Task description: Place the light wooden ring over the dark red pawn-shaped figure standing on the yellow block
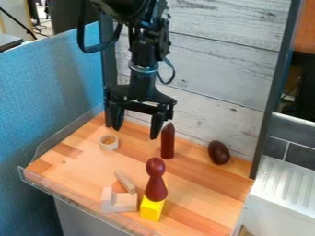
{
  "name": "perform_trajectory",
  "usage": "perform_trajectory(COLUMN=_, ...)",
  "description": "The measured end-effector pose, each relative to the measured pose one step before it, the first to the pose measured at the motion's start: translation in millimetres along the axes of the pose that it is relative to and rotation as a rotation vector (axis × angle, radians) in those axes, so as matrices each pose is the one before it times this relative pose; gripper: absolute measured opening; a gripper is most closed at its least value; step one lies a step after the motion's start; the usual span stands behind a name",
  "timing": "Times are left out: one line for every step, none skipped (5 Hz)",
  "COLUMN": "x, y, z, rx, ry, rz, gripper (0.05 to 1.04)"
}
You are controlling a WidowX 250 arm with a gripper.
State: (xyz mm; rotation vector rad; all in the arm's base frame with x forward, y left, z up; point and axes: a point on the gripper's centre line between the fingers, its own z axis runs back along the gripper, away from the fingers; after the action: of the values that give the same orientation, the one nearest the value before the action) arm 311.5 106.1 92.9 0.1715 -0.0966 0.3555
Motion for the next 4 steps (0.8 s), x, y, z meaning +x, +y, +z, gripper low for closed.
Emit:
perform_trajectory(x=-3.30, y=-1.67, z=-10.40, rx=0.0014, ry=0.0304, rz=0.0043, gripper=1.000)
perform_trajectory(x=1.85, y=1.65, z=-3.19, rx=-0.0059, ry=-0.0178, rz=0.0493, gripper=1.000)
perform_trajectory(x=5.48, y=15.05, z=-15.01, rx=0.0014, ry=-0.0029, rz=0.1089, gripper=1.000)
perform_trajectory(x=9.66, y=7.32, z=-18.00, rx=0.0130, ry=-0.0051, rz=0.0731, gripper=1.000)
